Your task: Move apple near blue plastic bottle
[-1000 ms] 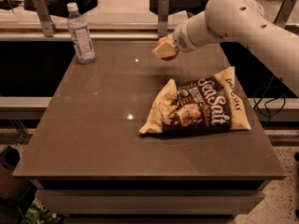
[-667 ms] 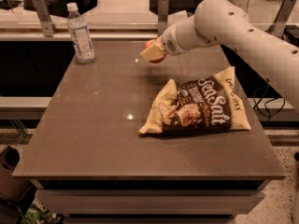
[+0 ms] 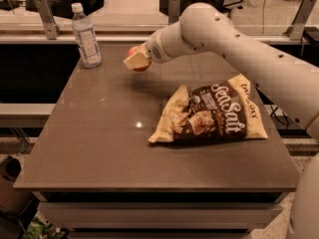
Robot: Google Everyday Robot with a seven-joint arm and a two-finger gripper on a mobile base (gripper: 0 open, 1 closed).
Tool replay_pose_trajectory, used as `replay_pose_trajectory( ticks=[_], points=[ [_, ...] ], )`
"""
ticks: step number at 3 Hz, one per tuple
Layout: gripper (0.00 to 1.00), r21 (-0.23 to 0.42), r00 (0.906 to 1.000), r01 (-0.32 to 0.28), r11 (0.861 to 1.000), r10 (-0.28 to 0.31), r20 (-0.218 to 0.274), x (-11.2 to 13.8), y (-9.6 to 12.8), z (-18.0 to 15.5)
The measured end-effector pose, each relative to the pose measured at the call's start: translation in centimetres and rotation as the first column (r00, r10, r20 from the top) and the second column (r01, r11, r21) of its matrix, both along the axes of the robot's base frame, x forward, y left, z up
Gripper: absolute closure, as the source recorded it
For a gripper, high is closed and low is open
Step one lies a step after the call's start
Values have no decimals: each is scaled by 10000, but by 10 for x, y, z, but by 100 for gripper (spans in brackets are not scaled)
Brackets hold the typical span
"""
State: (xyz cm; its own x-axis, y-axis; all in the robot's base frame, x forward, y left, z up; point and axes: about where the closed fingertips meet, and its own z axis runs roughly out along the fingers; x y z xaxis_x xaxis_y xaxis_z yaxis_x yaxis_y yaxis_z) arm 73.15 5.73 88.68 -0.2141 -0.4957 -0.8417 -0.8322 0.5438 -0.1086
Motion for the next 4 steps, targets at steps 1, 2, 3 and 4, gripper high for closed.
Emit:
replay_pose_trajectory(
  ticks=[1,2,3,4],
  points=[
    [100,-172,9984,-565,9983,565,-20,-4,36,-1],
    [100,-382,9939,-1102,9932,1103,4,-7,70,-3],
    [100,-753,9898,-1399,9873,1414,150,-3,95,-8],
    [100,-896,9821,-1862,9784,1880,123,2,112,-17]
  ],
)
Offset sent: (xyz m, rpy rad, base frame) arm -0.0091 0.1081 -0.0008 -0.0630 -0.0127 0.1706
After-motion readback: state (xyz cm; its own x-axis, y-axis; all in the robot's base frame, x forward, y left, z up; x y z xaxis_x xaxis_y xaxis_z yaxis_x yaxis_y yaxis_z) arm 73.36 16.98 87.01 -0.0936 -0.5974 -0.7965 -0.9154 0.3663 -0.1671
